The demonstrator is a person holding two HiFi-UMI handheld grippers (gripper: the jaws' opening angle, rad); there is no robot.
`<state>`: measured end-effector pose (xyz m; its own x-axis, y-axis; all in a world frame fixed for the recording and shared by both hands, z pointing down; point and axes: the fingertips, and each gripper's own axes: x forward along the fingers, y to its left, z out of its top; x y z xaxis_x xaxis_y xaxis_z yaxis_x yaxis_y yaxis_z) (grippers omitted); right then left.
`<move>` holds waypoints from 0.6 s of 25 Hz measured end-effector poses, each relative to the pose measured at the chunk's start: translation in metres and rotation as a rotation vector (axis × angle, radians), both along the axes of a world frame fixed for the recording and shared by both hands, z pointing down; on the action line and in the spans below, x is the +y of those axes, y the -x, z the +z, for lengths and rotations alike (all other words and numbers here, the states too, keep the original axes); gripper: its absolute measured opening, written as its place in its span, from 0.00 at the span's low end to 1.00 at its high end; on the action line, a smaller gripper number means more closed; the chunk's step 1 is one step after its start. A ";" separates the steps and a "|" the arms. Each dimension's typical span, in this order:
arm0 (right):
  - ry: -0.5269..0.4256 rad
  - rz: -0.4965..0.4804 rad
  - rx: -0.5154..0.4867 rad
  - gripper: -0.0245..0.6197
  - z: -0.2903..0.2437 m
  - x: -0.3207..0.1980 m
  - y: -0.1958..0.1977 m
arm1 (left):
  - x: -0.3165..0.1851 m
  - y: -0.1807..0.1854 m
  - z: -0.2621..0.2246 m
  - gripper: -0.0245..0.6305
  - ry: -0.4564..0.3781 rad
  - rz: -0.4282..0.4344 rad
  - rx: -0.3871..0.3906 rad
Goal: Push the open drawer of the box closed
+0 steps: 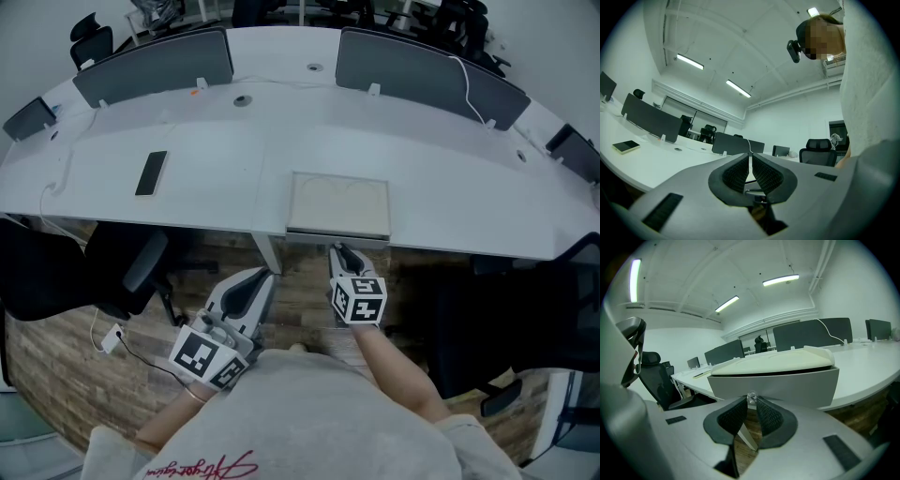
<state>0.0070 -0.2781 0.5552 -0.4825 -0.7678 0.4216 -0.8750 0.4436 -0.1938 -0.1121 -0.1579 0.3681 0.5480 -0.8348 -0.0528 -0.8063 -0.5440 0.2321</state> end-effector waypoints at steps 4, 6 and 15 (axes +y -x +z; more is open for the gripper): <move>0.001 0.003 -0.001 0.15 -0.001 -0.003 0.000 | -0.001 0.001 -0.001 0.09 0.001 -0.001 -0.001; 0.000 0.006 -0.001 0.15 -0.001 -0.005 0.000 | -0.001 0.003 -0.001 0.09 0.000 -0.004 -0.002; 0.003 0.009 -0.004 0.15 0.000 -0.010 0.001 | -0.001 0.005 0.001 0.09 0.002 -0.010 -0.001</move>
